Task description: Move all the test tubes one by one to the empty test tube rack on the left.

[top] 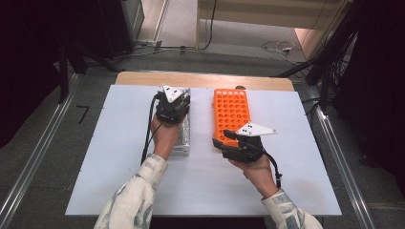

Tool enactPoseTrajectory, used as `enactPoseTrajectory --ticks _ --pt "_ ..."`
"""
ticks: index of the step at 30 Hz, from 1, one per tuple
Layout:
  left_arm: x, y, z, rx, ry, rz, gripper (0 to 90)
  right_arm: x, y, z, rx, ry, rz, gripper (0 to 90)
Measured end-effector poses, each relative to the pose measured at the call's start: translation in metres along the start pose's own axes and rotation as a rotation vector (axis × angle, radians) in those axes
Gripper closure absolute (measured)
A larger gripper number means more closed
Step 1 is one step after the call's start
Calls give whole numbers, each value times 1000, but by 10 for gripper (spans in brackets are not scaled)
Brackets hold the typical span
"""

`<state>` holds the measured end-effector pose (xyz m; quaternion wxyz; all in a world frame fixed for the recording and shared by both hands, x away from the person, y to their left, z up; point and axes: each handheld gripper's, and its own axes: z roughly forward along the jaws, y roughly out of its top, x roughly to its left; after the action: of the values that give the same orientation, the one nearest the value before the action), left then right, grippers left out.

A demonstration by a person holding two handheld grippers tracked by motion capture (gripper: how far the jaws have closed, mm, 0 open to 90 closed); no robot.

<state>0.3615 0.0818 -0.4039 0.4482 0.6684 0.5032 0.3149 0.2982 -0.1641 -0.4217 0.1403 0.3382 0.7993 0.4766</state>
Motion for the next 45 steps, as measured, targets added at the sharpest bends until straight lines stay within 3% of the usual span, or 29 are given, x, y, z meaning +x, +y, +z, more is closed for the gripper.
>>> enactPoseTrajectory --ticks 9,15,25,31,36,45 --pt "-2 -13 9 101 3 4 750 0 0 -1 0 -1 -1 431" --pt "-2 -17 11 133 -4 3 743 0 0 0 6 -1 -2 431" --pt "-1 -14 5 110 -41 -31 649 -1 -1 1 11 -5 1 430" --pt "-2 -13 -6 101 -89 -45 557 -5 -3 1 13 -17 9 400" --pt "-1 -13 -20 78 -72 -43 484 -9 -5 2 23 -38 22 371" --pt "7 -22 -45 58 -78 -87 322 -20 -12 4 34 -88 37 309"
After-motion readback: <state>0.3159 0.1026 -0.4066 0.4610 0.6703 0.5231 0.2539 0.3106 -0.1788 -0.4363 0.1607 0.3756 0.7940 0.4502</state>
